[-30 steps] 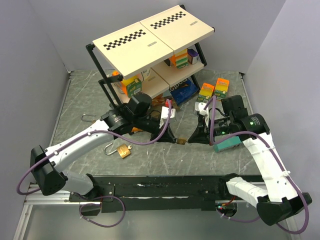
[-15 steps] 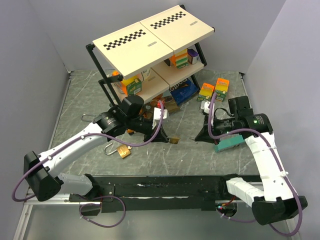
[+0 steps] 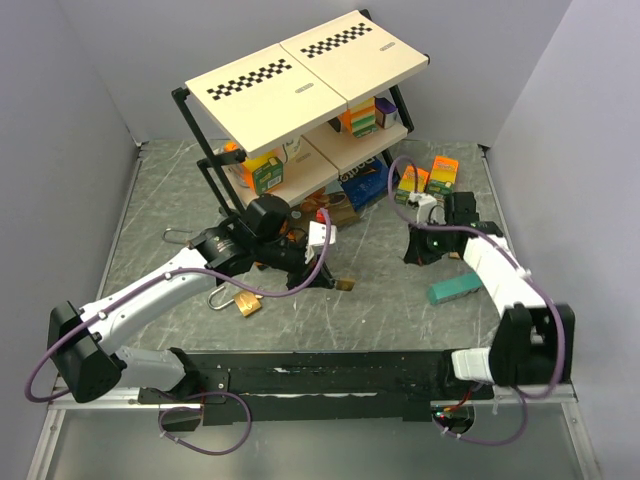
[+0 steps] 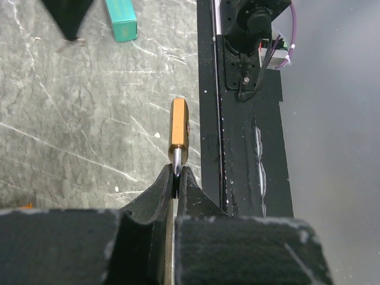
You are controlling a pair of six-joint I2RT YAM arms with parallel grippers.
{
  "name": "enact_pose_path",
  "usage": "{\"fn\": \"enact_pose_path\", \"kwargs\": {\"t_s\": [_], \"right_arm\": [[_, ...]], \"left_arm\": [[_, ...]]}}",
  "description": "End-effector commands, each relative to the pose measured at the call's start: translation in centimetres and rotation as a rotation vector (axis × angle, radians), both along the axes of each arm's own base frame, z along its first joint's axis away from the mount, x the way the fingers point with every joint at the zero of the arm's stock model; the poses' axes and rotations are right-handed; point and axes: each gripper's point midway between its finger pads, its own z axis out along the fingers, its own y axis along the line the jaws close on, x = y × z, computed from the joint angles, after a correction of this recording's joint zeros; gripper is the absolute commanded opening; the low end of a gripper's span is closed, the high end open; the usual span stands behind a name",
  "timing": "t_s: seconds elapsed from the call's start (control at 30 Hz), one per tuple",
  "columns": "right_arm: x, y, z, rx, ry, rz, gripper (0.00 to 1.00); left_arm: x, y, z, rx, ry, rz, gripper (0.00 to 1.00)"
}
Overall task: Lock with the key
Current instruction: Place the key at the center of the board.
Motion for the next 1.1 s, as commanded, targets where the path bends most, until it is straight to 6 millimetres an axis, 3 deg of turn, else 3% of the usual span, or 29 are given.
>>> {"fn": "enact_pose_path", "kwargs": {"t_s": [0.0,0.17,0.3,0.57,0.8,0.93,1.07], "right_arm": [[6.0,-4.0,-1.1,-0.045,-0.053,-0.206,0.0],[8.2,-5.2,-3.9,-0.07,0.011,-0.231,0.0],[9.7,-5.6,-5.0,-0.066,0.047,-0.274,0.0],[10.2,-7.1,-7.6,-0.104,0.117,-0.35,0.0],[10.3,-7.0,-8.5,-0.092,0.162,-0.364,0.0],[10.0,-6.8,-8.1,-0.068,0.195,-0.357,0.23],[10.0,-6.9,-6.2,-0.065,0.151,-0.331,0.59]], "left_arm": [[0.1,-0.2,0.9,-0.037,-0.047,-0.01,0.01],[-0.1,-0.2,0.4,-0.037,-0.029,-0.003,0.01],[0.0,-0.1,-0.2,-0.029,-0.032,-0.001,0.01],[0.1,-0.4,-0.5,-0.023,-0.025,-0.011,0.01],[0.5,-0.8,-0.9,-0.008,-0.025,-0.022,0.01],[0.6,-0.9,-1.3,0.01,-0.015,-0.029,0.01],[0.8,-1.3,-1.5,0.024,-0.011,-0.048,0.01]]}}
